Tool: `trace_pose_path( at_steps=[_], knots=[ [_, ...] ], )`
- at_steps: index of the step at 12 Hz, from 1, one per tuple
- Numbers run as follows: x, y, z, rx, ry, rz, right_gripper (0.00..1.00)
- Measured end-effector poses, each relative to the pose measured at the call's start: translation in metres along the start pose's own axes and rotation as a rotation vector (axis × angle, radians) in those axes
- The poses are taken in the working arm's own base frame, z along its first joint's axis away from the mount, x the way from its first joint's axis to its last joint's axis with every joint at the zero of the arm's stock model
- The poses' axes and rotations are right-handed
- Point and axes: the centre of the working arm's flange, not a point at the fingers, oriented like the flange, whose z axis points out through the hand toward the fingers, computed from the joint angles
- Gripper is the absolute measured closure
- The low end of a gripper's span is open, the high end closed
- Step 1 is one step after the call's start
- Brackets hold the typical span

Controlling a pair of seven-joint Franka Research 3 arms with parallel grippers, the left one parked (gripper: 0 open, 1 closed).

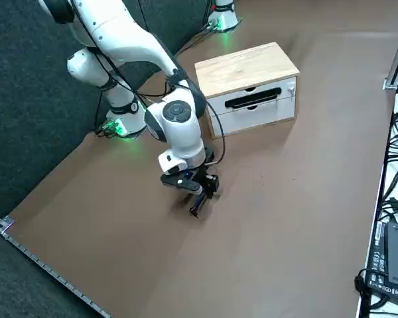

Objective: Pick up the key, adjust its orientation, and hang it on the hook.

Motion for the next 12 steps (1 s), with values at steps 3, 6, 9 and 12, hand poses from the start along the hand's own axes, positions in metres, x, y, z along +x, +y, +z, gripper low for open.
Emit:
trace_pose_path(
  at_steps=[3,6,9,12],
  knots=[
    [0.002,0.003,-0.003,0.004,0.002,0.007,0.44],
    [0.001,0.009,-0.004,0.0,-0.001,0.009,0.59],
    [0.012,0.018,-0.008,0.005,0.0,0.035,0.61],
    [0.015,0.023,-0.007,0.003,-0.006,0.038,0.83]
  ],
)
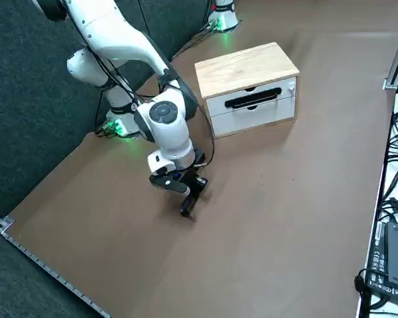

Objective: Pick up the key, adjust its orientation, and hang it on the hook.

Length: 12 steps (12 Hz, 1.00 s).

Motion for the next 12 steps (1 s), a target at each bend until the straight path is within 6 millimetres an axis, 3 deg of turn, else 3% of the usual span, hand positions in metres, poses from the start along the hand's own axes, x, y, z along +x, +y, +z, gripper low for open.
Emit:
trace_pose_path(
  at_steps=[1,12],
  knots=[
    [-0.005,-0.002,0.0,0.001,-0.004,-0.009,0.95],
    [-0.023,-0.013,-0.011,0.022,-0.006,-0.047,0.96]
  ],
)
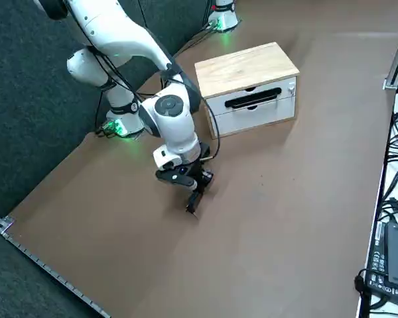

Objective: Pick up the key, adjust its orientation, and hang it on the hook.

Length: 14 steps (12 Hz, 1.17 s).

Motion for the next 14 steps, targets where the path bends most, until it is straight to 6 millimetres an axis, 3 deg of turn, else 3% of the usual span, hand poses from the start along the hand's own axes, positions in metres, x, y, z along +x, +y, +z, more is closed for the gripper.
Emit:
trace_pose_path(
  at_steps=[3,8,14],
  knots=[
    [-0.015,-0.013,-0.019,0.032,0.007,-0.038,0.96],
    [-0.042,-0.037,-0.069,0.058,0.015,-0.169,0.96],
    [-0.055,-0.064,-0.118,0.035,0.003,-0.396,0.96]
  ],
)
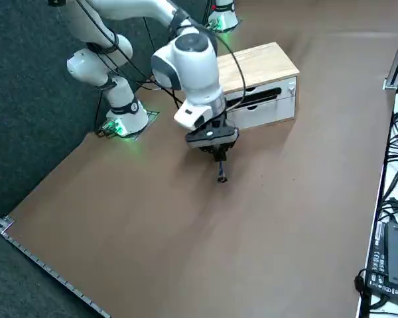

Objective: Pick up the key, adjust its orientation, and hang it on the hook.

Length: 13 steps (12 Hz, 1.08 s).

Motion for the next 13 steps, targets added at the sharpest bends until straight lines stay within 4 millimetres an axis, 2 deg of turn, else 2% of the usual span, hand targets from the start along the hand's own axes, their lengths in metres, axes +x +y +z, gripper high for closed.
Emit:
trace_pose_path(
  at_steps=[3,8,13],
  knots=[
    [0.0,-0.018,-0.023,0.007,0.004,-0.184,0.96],
    [-0.01,-0.04,-0.045,0.01,0.003,-0.443,0.96],
    [-0.028,-0.069,-0.072,0.015,0.015,-0.747,0.96]
  ],
)
